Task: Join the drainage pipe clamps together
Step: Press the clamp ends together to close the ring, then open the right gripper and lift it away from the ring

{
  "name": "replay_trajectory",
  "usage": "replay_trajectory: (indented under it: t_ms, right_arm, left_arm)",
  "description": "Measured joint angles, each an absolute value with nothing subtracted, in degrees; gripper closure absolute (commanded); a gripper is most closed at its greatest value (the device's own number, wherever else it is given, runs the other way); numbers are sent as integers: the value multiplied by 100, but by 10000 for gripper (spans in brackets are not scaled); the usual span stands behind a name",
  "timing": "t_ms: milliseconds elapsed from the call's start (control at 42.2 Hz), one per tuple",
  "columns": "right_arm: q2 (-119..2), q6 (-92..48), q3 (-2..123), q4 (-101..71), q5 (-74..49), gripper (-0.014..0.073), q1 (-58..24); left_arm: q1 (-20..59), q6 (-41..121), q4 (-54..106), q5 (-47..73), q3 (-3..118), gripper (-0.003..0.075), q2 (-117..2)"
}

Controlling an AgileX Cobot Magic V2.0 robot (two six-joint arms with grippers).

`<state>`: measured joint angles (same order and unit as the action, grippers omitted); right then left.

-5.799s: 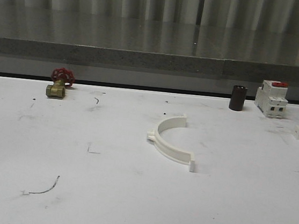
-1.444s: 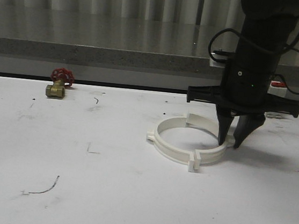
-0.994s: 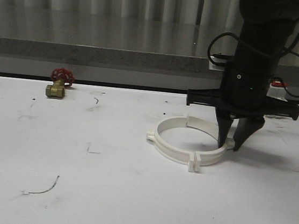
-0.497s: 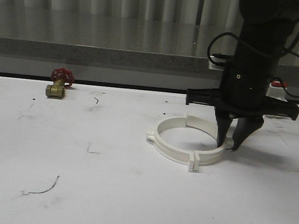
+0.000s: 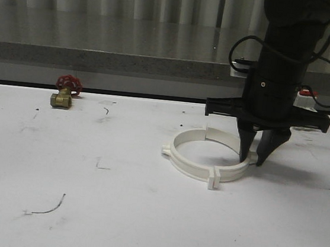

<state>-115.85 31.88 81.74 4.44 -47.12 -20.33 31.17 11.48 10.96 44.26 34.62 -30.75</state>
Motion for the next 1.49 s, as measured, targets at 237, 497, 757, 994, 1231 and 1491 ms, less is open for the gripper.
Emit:
replay_trajectory:
  t_ms: [237,497,757,994,1231,1491]
  right_arm:
    - [-11604,3188,8174,407,-4712,268,-2033]
    - [-11531,3188,8174,350,-4699,268,-2033]
    - [-10658,2906,8174,801,-5007,268,-2033]
    - [-9572,210,8160,220,-5415,268,-2033]
    - [-8266,-1024,7565,-444,-5459,268,-2046]
    - [-6350,-255,6003,-180,-4878,268,-2046]
  left_arm:
    - [3117,1148,1096,4426,3462,346,-3075]
    - [3117,1148,1096,4426,3462,346,-3075]
    - [3117,1148,1096,4426,3462,346,-3075]
    - [3117,1148,1096,4426,3462,346,-3075]
    - [3117,1148,1096,4426,3462,346,-3075]
    - [3117,1148,1096,4426,3462,346,-3075]
